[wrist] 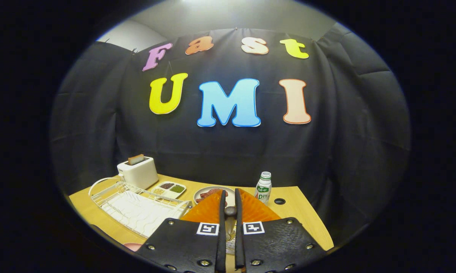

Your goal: Take the plate from the dish rack, then take the spoon from the basket and place it into the plate.

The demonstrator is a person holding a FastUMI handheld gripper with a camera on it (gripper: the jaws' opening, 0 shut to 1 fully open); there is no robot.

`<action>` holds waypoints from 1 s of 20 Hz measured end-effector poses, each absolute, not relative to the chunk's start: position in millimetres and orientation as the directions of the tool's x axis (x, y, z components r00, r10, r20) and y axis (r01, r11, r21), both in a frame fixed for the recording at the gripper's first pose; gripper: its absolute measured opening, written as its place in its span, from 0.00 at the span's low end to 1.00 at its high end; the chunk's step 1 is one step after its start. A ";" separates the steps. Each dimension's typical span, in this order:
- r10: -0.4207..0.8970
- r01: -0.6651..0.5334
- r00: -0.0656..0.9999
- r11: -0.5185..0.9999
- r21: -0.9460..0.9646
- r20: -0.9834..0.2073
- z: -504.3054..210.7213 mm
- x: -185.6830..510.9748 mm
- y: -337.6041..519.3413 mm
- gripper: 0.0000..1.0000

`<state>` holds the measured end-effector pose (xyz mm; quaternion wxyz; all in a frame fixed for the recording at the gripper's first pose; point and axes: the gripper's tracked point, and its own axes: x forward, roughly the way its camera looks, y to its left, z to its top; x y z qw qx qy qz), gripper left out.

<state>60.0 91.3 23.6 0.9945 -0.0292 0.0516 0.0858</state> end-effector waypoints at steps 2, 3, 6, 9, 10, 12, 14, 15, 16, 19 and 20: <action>0.169 -0.175 0.981 0.983 -0.057 -0.098 30.7 43.2 91.3 0.09; 0.171 -0.177 0.981 0.982 -0.060 -0.094 33.4 35.6 93.3 0.09; 0.183 -0.191 0.978 0.978 -0.079 -0.097 31.4 10.9 100.3 0.09; 0.182 -0.190 0.979 0.977 -0.092 -0.087 28.8 -11.0 114.5 0.09; 0.203 -0.211 0.975 0.973 -0.097 -0.092 23.8 -19.1 124.5 0.09; 0.247 -0.256 0.965 0.960 -0.111 -0.092 18.3 -35.2 146.6 0.09; 0.297 -0.309 0.949 0.943 -0.121 -0.107 7.5 -48.7 168.4 0.09; 0.320 -0.333 0.940 0.934 -0.127 -0.116 2.2 -55.7 178.8 0.09; 0.338 -0.354 0.933 0.925 -0.141 -0.125 -3.1 -61.4 188.2 0.09; 0.398 -0.418 0.905 0.896 -0.150 -0.148 -17.1 -71.6 213.3 0.09; 0.413 -0.434 0.898 0.889 -0.146 -0.155 -21.4 -73.3 221.0 0.09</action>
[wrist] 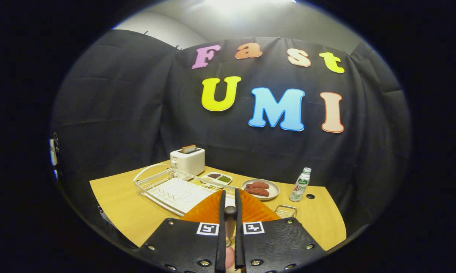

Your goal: Take the plate from the dish rack, then take the spoon from the basket and place it into the plate.

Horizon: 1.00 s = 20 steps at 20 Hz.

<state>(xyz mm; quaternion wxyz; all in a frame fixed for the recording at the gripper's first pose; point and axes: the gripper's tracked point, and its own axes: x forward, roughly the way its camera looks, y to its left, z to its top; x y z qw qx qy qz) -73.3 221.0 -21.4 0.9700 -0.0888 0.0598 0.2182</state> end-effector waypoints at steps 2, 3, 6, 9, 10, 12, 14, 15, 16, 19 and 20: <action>0.431 -0.455 0.886 0.880 -0.135 -0.172 -30.7 -74.3 233.1 0.09; 0.440 -0.465 0.879 0.876 -0.128 -0.182 -36.9 -74.8 240.2 0.09; 0.464 -0.494 0.857 0.863 -0.104 -0.224 -56.5 -74.4 260.5 0.09; 0.477 -0.511 0.843 0.855 -0.091 -0.249 -71.6 -73.0 279.7 0.09; 0.481 -0.516 0.838 0.852 -0.087 -0.258 -77.1 -72.2 286.8 0.09; 0.487 -0.525 0.828 0.848 -0.076 -0.278 -88.7 -69.0 298.6 0.09; 0.499 -0.540 0.811 0.839 -0.062 -0.306 -101.3 -69.7 309.5 0.09; 0.507 -0.549 0.800 0.834 -0.050 -0.321 -107.6 -70.3 314.0 0.09; 0.517 -0.559 0.789 0.829 -0.036 -0.333 -112.5 -70.6 318.0 0.10; 0.531 -0.568 0.779 0.823 -0.017 -0.335 -116.2 -65.7 321.6 0.14; 0.536 -0.574 0.772 0.818 -0.014 -0.342 -116.7 -67.6 321.4 0.14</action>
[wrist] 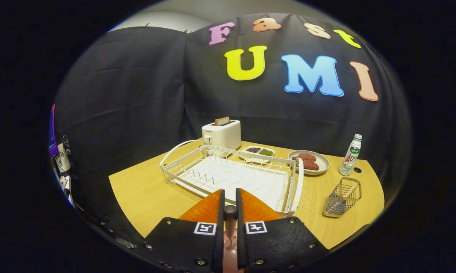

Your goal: Take the plate from the dish rack, then take the spoon from the basket and place it into the plate.

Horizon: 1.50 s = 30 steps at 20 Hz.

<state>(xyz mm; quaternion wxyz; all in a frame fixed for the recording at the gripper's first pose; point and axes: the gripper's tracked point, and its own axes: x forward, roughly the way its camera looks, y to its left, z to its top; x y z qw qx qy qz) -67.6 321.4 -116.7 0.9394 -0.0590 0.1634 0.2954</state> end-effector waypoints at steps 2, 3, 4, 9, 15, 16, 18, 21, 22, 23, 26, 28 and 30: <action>0.530 -0.571 0.773 0.821 -0.018 -0.349 -116.4 -65.5 317.3 0.14; 0.525 -0.568 0.773 0.823 -0.020 -0.357 -117.4 -65.7 313.7 0.14; 0.521 -0.565 0.777 0.825 -0.027 -0.353 -114.4 -65.1 309.9 0.15; 0.518 -0.560 0.791 0.828 -0.043 -0.327 -98.3 -63.0 294.2 0.19; 0.499 -0.543 0.806 0.838 -0.061 -0.317 -87.2 -63.6 267.3 0.19; 0.494 -0.536 0.812 0.842 -0.063 -0.311 -83.5 -63.0 262.1 0.19; 0.473 -0.511 0.833 0.856 -0.072 -0.287 -70.5 -59.3 246.0 0.19; 0.425 -0.455 0.876 0.885 -0.097 -0.229 -40.6 -47.6 219.0 0.19; 0.397 -0.425 0.892 0.899 -0.105 -0.214 -30.8 -41.5 206.3 0.19; 0.379 -0.402 0.904 0.911 -0.094 -0.197 -20.5 -39.4 197.8 0.19; 0.308 -0.317 0.942 0.947 -0.055 -0.137 12.4 -25.4 167.8 0.19; 0.240 -0.245 0.967 0.968 -0.058 -0.086 36.8 -17.1 140.4 0.19; 0.172 -0.176 0.983 0.983 -0.056 -0.068 50.4 -10.5 114.8 0.24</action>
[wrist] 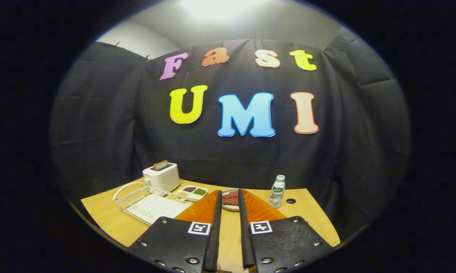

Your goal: Take the plate from the dish rack, then take the spoon from the basket and place it into the plate.

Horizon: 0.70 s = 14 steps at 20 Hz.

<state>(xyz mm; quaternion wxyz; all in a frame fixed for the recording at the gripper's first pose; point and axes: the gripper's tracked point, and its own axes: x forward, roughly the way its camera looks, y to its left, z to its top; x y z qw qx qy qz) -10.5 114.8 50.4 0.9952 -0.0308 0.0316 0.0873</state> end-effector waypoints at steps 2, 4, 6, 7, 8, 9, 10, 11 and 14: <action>0.144 -0.148 0.986 0.988 -0.044 -0.081 52.8 -4.9 98.3 0.51; 0.114 -0.118 0.989 0.992 -0.045 -0.093 48.8 0.9 78.7 0.81; 0.106 -0.107 0.991 0.994 -0.010 -0.080 46.9 5.3 67.1 0.96; 0.094 -0.095 0.992 0.996 0.000 -0.078 43.5 8.0 58.5 0.96; 0.078 -0.079 0.994 0.997 -0.008 -0.071 38.4 12.2 46.6 0.96; 0.066 -0.069 0.995 0.997 -0.040 -0.069 30.3 15.1 33.3 0.96; 0.067 -0.070 0.996 0.995 -0.071 -0.050 25.6 18.5 24.5 0.97; 0.070 -0.072 0.997 0.992 -0.100 -0.025 20.5 21.5 16.3 0.97; 0.033 -0.036 0.999 0.984 -0.175 -0.020 -15.1 30.2 -17.8 0.96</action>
